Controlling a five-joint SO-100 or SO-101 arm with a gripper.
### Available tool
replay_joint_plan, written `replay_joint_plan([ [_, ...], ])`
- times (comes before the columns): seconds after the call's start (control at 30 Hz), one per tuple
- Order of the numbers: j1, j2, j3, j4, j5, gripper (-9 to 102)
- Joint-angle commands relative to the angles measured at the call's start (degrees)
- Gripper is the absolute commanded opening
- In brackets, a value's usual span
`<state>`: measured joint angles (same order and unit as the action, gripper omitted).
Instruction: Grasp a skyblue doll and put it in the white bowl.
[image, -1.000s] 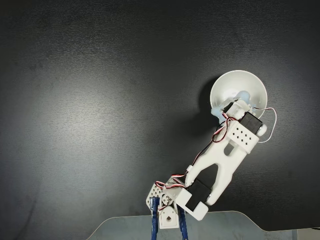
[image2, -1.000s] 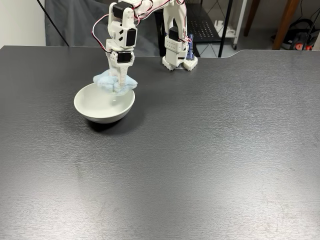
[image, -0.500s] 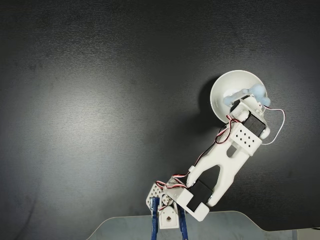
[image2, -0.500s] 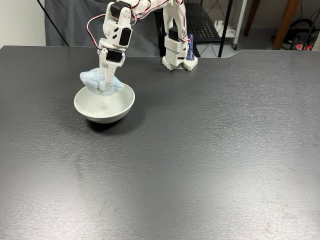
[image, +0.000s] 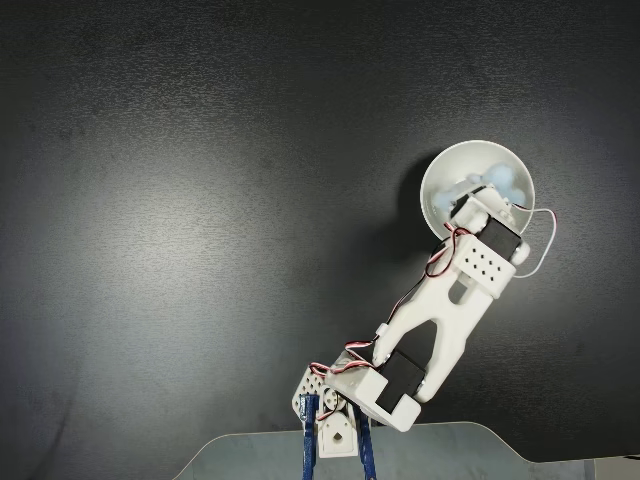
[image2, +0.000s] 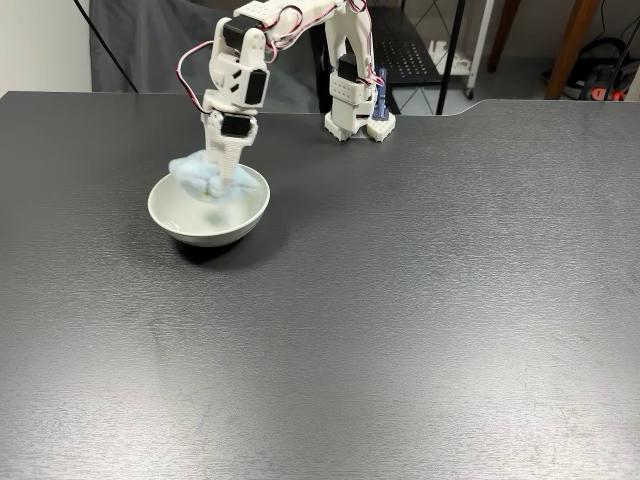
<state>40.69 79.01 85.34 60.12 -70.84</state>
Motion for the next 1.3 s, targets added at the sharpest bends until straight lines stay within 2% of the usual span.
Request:
replay_joint_plan([
  [0.0,-0.8,2.1,-3.4,-0.7,-0.4,37],
  [0.13,-0.7,2.1,-3.4,-0.7,-0.4,43],
  [1.27,3.0,2.1,-5.1,-1.5,-0.7,43],
])
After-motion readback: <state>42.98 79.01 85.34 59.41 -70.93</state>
